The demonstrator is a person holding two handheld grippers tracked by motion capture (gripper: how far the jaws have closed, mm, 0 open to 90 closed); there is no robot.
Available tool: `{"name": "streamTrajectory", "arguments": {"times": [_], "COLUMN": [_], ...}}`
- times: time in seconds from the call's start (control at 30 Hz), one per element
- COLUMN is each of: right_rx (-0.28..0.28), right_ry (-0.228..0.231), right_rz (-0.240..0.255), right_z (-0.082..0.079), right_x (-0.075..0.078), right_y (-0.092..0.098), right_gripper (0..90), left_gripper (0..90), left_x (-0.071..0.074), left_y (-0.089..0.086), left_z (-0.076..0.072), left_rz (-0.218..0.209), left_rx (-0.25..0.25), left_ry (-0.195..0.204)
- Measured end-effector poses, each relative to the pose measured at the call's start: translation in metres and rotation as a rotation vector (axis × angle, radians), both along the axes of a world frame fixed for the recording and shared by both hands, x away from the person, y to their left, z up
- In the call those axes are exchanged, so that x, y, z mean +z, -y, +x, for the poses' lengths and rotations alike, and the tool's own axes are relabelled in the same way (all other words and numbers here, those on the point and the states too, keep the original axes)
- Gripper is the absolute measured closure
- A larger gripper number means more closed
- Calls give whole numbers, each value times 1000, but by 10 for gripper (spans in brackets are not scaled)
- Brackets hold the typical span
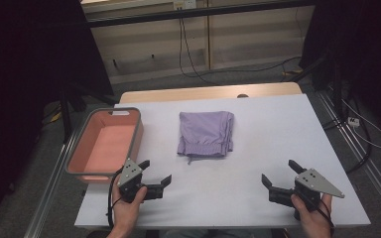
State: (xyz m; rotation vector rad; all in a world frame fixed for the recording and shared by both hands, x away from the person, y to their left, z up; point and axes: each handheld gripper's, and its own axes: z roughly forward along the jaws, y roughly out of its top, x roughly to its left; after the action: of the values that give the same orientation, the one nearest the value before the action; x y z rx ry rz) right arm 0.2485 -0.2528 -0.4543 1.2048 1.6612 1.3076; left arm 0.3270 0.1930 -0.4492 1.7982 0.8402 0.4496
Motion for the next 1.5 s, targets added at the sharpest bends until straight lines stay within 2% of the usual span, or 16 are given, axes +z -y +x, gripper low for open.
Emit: {"name": "streamTrajectory", "arguments": {"times": [0.6,0.7,0.8,0.83,0.93,1.0,1.07,1.1,1.13,1.17,1.2,1.3,1.33,1.4,1.47,1.5], "right_rx": [8,13,13,13,18,20,17,18,16,16,16,15,15,14,15,15], "right_ry": [-22,-24,-28,-28,-19,-20,-21,-22,-22,-22,-21,-24,-25,-28,-29,-29], "right_rz": [11,10,11,11,6,9,2,2,-2,-2,-6,-6,-6,-6,-11,-11], "right_z": [2,3,3,3,3,3,3,3,3,3,3,4,4,4,4,4], "right_x": [-2,-3,-3,-3,-2,-1,-1,-2,-2,-2,-1,-2,-2,-2,-2,-2], "right_y": [2,2,1,1,0,0,0,0,0,0,-1,-1,-1,0,0,0], "right_gripper": [19,20,20,20,19,18,17,17,17,17,17,17,17,17,17,17], "left_gripper": [44,44,44,44,44,44,45,44,44,44,45,45,47,49,49,49], "left_x": [-1,-1,-2,-2,3,6,8,10,13,13,16,18,18,17,15,15], "left_y": [9,11,13,14,16,15,14,15,19,19,23,27,30,31,34,34], "left_z": [5,7,11,12,13,14,15,15,14,14,13,15,19,22,29,29], "left_rz": [22,21,4,14,10,24,19,15,25,25,36,47,43,44,27,27], "left_rx": [-5,-11,-9,-13,-22,-15,-9,-15,-43,-43,-70,-70,-72,-74,-61,-61], "left_ry": [-14,-29,-70,-76,-54,-34,-30,-26,-23,-23,-11,-1,-18,-26,-74,-74]}}
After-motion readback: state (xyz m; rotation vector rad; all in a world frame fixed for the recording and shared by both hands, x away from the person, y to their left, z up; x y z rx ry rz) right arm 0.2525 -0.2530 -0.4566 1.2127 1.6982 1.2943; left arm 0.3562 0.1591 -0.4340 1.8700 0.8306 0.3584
